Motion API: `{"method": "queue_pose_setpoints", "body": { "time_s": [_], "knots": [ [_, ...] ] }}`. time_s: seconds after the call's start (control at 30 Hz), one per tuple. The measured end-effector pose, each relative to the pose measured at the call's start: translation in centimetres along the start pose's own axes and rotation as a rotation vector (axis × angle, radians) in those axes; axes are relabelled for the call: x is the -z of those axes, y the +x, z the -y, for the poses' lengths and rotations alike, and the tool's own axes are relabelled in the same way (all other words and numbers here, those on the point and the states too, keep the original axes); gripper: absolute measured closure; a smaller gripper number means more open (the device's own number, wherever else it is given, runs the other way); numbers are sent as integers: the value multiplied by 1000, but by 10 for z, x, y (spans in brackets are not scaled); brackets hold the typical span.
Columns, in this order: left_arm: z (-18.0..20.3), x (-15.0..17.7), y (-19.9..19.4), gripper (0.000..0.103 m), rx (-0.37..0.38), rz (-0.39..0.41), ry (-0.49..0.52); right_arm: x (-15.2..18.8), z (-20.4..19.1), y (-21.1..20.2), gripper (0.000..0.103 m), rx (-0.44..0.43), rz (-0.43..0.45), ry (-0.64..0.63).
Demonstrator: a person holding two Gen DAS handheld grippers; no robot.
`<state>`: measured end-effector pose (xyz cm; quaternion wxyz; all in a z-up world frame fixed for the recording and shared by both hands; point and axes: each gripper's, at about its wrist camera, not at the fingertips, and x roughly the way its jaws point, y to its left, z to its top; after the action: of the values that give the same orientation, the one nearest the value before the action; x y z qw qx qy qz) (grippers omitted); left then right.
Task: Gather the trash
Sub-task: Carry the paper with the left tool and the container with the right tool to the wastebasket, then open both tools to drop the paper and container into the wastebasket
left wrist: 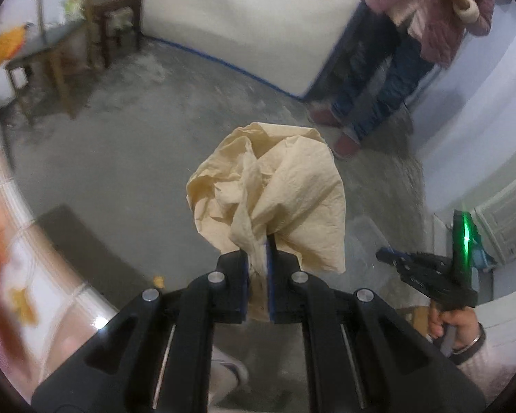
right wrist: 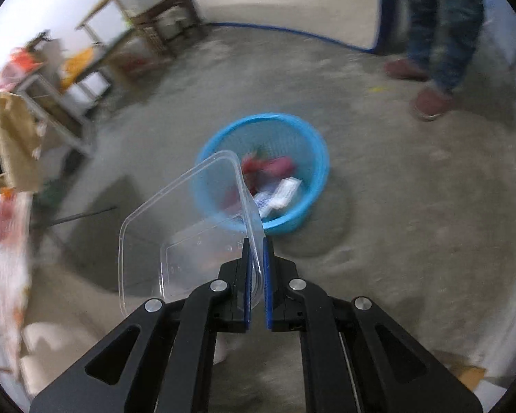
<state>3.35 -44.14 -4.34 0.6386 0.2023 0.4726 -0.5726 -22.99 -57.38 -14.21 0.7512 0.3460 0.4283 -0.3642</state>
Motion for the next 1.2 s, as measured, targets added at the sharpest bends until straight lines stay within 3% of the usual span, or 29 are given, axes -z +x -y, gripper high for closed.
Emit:
{"method": "queue_pose_setpoints", "body": {
  "time_s": [0.2,0.4,0.53,0.6,0.67,0.7,0.83,0.9,1.0,1.2],
  "knots": [
    [17,-33,112,96,-10,-170,-35,-36,23,43,97,107,28,4],
    [9,-36,232,96,-49,-370,-123,-66,23,104,97,221,-2,-75],
    [-5,-43,277,96,-70,-396,-176,-79,18,133,97,282,-14,-126],
    [-11,-47,295,87,-66,-390,-208,-84,19,149,97,292,-26,-132],
    [-11,-48,303,49,-80,-392,-216,-90,17,166,97,286,-47,-138],
    [-12,-48,306,43,-98,-383,-216,-92,16,174,96,276,-59,-143],
    [-11,-53,303,32,-102,-371,-238,-95,8,201,91,248,-91,-172],
    [-10,-52,294,32,-90,-358,-256,-94,8,213,74,243,-116,-167],
    [-7,-61,264,32,-44,-313,-276,-92,13,211,58,212,-101,-135],
    [8,-82,180,31,-16,-106,-278,-91,44,174,55,74,-8,41]
  ]
}}
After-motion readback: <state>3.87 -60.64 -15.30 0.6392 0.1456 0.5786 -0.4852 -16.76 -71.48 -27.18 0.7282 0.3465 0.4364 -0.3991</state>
